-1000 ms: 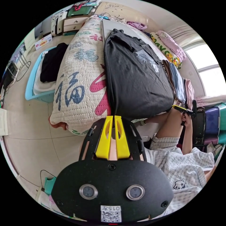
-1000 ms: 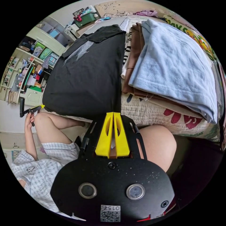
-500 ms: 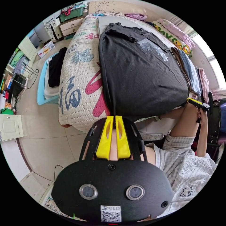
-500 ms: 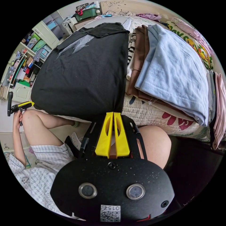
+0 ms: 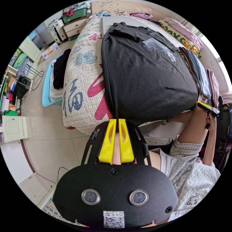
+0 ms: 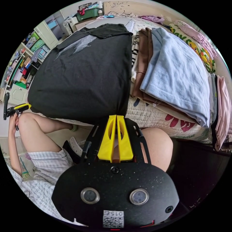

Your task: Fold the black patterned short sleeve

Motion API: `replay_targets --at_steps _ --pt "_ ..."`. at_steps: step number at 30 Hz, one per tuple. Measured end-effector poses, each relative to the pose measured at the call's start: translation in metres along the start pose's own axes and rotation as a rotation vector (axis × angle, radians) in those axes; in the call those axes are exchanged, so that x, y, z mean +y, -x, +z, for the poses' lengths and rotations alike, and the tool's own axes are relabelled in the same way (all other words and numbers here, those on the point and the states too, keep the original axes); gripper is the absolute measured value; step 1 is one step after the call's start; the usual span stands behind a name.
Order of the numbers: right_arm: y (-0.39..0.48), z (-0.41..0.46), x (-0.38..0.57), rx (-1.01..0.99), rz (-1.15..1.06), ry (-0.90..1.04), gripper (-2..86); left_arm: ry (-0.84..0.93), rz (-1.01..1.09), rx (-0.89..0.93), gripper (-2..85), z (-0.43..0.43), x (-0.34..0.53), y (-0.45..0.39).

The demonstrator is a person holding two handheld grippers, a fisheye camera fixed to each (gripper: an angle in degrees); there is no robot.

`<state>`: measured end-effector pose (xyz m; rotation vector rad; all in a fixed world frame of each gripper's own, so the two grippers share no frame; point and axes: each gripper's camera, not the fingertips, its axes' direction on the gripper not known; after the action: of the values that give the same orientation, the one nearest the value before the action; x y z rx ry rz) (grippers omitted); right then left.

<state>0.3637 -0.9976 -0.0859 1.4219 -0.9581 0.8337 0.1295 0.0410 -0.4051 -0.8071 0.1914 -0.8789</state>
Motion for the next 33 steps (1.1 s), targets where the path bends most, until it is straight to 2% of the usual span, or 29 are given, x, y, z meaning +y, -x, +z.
replay_targets --at_steps 22,33 --pt "0.073 0.102 0.040 -0.032 0.006 0.006 -0.2 0.016 0.101 -0.281 1.2 0.037 0.012 -0.070" --pt "0.143 0.148 0.082 -0.001 -0.012 0.034 -0.4 -0.005 0.083 -0.259 0.9 0.043 0.013 -0.064"
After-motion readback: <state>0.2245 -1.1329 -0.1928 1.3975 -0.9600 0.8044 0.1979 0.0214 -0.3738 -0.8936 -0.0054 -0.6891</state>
